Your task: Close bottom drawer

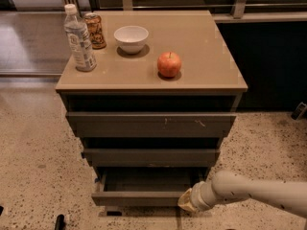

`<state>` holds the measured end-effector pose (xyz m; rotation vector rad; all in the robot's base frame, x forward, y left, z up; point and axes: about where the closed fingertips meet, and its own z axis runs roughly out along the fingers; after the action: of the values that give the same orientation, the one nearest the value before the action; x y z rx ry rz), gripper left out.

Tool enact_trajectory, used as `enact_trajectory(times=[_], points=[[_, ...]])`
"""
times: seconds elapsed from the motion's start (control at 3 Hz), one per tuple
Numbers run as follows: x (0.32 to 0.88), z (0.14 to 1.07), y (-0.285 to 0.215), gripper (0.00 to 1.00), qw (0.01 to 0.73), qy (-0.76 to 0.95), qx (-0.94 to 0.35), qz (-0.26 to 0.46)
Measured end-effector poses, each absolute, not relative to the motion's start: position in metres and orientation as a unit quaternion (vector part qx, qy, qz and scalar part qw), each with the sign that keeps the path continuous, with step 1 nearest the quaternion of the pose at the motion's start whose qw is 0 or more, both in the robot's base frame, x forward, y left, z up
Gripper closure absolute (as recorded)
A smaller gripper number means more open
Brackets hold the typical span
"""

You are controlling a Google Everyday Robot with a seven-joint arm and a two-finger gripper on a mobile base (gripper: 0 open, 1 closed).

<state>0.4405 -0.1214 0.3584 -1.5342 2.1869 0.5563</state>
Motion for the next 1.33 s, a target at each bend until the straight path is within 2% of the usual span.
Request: enact_trajectory(times=[0.67,1.33], points=[[0.441,0.232,-0.097,1.0,0.176,0.79,-0.534,0.244],[0.44,0.211,-0.095,1.0,0.18,0.791,-0.533,0.239]])
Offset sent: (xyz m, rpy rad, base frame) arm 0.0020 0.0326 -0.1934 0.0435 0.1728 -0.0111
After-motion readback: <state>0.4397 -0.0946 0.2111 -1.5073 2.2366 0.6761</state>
